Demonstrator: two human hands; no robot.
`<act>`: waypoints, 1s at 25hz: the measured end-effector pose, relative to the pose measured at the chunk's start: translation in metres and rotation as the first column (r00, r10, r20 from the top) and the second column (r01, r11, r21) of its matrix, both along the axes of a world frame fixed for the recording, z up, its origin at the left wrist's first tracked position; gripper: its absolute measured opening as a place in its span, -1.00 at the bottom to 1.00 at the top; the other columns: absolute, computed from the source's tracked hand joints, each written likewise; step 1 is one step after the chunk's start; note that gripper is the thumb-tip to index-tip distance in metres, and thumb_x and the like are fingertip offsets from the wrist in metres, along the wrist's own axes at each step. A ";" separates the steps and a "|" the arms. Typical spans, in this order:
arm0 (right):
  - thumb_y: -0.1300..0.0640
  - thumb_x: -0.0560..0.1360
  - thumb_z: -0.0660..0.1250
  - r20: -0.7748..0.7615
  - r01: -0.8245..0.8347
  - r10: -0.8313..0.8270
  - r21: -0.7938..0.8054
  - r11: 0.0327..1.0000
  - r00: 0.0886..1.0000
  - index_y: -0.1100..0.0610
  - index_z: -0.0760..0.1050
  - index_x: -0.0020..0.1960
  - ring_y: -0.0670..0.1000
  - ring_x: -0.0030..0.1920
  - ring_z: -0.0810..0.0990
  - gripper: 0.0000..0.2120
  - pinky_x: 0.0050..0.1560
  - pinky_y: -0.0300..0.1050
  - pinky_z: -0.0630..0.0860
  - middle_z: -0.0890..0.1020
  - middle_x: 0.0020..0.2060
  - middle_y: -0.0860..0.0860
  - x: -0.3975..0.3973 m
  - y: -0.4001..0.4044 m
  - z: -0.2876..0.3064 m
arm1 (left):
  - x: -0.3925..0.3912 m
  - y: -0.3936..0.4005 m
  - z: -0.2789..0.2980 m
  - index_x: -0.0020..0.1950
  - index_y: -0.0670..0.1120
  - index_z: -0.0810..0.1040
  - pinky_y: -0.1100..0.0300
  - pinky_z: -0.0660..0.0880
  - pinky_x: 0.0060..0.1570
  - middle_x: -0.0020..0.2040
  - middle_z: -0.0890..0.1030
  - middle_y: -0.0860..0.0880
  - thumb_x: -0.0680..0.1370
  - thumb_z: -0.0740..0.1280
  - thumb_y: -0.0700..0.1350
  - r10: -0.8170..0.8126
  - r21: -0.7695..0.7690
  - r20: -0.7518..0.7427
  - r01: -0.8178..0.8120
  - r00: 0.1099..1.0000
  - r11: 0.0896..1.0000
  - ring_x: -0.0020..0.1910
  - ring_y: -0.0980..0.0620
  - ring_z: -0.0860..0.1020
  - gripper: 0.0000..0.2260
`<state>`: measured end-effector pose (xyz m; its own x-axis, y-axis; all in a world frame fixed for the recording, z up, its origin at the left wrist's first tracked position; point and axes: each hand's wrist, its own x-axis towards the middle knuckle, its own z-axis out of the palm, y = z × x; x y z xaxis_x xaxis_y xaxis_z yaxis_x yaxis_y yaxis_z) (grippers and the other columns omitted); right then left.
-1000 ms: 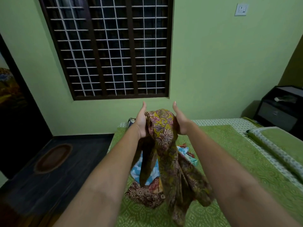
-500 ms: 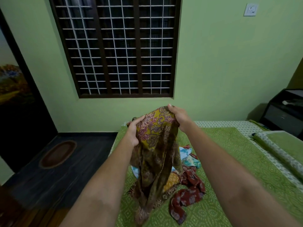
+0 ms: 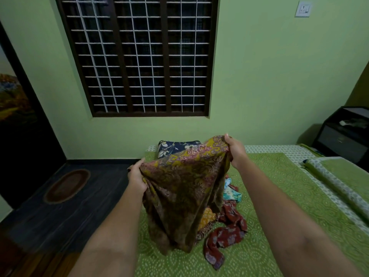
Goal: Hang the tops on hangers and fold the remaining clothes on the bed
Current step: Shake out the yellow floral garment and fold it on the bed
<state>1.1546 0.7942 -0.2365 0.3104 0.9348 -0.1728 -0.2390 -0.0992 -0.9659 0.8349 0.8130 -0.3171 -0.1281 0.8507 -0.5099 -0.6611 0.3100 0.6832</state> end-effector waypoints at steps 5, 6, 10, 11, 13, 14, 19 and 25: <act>-0.03 0.51 0.37 0.001 0.025 -0.025 -0.098 0.995 1.000 0.29 0.55 0.15 0.08 -0.16 0.65 -0.59 0.01 0.01 0.59 0.66 -0.02 0.15 0.046 0.001 0.010 | -0.015 -0.005 0.019 0.16 -0.23 0.53 0.02 0.58 -0.06 0.00 0.64 -0.15 0.30 0.57 -0.10 0.211 0.107 -0.215 -0.192 0.954 0.976 -0.10 -0.10 0.63 -0.50; -0.09 0.48 0.38 -0.068 -0.034 0.031 -0.039 0.999 0.997 0.24 0.57 0.15 0.06 -0.13 0.67 -0.57 -0.02 -0.03 0.59 0.68 -0.05 0.11 0.053 0.000 0.023 | -0.014 -0.002 0.029 0.17 -0.22 0.55 0.01 0.57 0.01 0.00 0.65 -0.13 0.32 0.56 -0.03 0.199 0.163 -0.224 -0.165 0.954 0.973 -0.06 -0.09 0.63 -0.50; -0.10 0.49 0.35 0.245 -0.308 0.339 -0.156 0.938 0.908 0.05 0.57 0.05 -0.02 0.08 0.54 -0.75 -0.01 -0.17 0.49 0.60 0.11 -0.02 0.061 -0.018 0.022 | -0.017 0.011 0.055 0.10 -0.20 0.59 -0.01 0.56 0.09 0.00 0.67 -0.13 0.41 0.50 0.05 0.069 0.212 -0.340 0.005 0.938 0.977 -0.03 -0.12 0.64 -0.60; -0.02 0.54 0.32 0.292 -0.282 0.324 -0.177 0.943 0.900 0.03 0.56 -0.02 -0.06 0.00 0.51 -0.87 -0.13 -0.23 0.47 0.58 0.06 -0.03 0.062 -0.020 0.019 | -0.021 0.014 0.057 0.10 -0.21 0.59 -0.02 0.55 0.11 0.01 0.66 -0.15 0.41 0.50 0.03 0.058 0.179 -0.400 0.016 0.915 0.984 -0.02 -0.12 0.64 -0.60; 0.05 0.59 0.26 0.244 -0.176 0.188 -0.073 0.982 0.951 0.04 0.52 -0.07 -0.08 -0.10 0.49 -0.89 -0.19 -0.23 0.39 0.58 -0.07 -0.04 0.070 -0.012 0.025 | -0.031 0.020 0.061 0.10 -0.23 0.58 -0.03 0.54 0.12 0.03 0.65 -0.17 0.41 0.50 0.01 0.063 0.145 -0.461 0.005 0.885 0.989 -0.03 -0.12 0.62 -0.60; 0.04 0.59 0.25 0.181 -0.154 0.153 -0.009 0.988 0.972 0.05 0.52 -0.04 -0.07 -0.08 0.51 -0.88 -0.14 -0.20 0.40 0.59 -0.09 -0.04 0.074 -0.011 0.036 | -0.034 0.023 0.066 0.10 -0.23 0.58 -0.02 0.55 0.11 0.02 0.65 -0.17 0.43 0.49 0.01 0.074 0.167 -0.447 0.002 0.891 0.986 -0.05 -0.12 0.63 -0.62; -0.11 0.53 0.30 0.361 -0.164 0.195 -0.116 0.980 0.912 0.09 0.57 0.01 0.03 0.05 0.54 -0.73 0.07 -0.06 0.37 0.62 0.04 0.03 0.076 -0.003 0.012 | -0.042 0.024 0.074 -0.13 -0.15 0.54 0.07 0.50 0.05 -0.08 0.62 -0.10 0.52 0.37 0.08 0.146 0.244 -0.475 -0.029 0.868 0.969 -0.06 -0.06 0.58 -0.71; -0.09 0.60 0.20 0.772 0.042 0.066 -0.119 0.992 0.632 0.30 0.56 0.11 0.20 0.04 0.57 -0.56 -0.11 -0.07 0.35 0.60 -0.02 0.24 0.076 0.009 -0.002 | -0.049 0.015 0.050 -0.27 -0.22 0.42 0.11 0.26 -0.23 -0.30 0.42 -0.15 0.58 0.28 0.05 0.198 0.190 -0.836 -0.070 0.512 0.979 -0.23 -0.04 0.39 -0.63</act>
<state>1.2305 0.8027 -0.2382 0.3691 0.9291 0.0211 0.5926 -0.2178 -0.7755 0.7855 0.8283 -0.2667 -0.5615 0.8275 0.0055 0.2247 0.1460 0.9634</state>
